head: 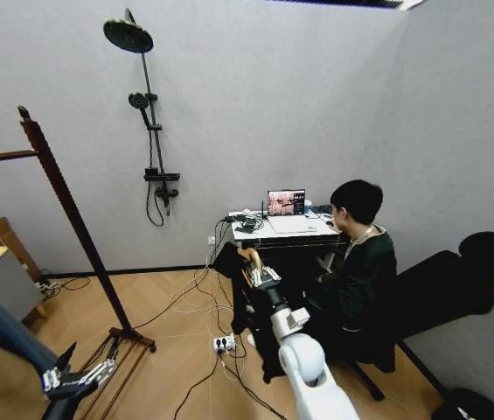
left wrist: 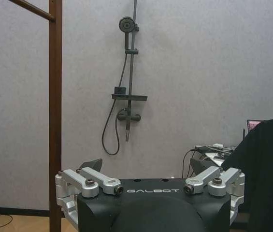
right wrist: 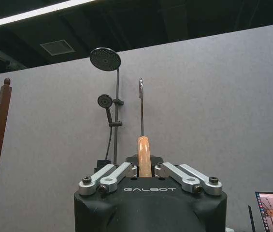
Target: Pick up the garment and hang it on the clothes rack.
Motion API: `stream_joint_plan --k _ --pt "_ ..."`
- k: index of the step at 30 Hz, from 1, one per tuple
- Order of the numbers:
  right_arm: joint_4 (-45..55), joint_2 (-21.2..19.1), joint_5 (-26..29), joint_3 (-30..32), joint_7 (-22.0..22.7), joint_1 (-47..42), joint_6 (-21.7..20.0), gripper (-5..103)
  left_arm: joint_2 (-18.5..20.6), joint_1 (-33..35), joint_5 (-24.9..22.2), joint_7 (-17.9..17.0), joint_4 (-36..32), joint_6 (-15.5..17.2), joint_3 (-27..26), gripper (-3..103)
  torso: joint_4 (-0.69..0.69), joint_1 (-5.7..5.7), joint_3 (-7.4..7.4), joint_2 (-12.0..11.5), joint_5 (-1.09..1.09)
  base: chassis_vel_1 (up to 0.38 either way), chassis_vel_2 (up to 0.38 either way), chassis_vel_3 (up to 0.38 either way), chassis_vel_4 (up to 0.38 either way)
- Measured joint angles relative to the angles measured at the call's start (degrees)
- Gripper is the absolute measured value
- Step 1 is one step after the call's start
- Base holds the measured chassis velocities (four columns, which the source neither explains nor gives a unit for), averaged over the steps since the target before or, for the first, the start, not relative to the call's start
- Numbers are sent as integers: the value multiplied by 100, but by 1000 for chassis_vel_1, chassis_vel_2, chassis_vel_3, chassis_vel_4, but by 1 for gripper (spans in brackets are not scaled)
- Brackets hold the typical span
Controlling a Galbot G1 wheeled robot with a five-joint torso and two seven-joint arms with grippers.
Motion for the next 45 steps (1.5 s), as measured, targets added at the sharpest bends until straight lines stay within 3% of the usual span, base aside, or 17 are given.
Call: stream_joint_plan --k 14,45 --pt "14 -81 82 60 -190 -55 -12 10 0 0 0 0 0 0 0 100 1 -2 0 1 0 -2 5 3 -4" --pt "-165 -113 155 104 -361 -30 68 10 0 0 0 0 0 0 0 100 0 -3 -1 1 0 -100 93 110 -103"
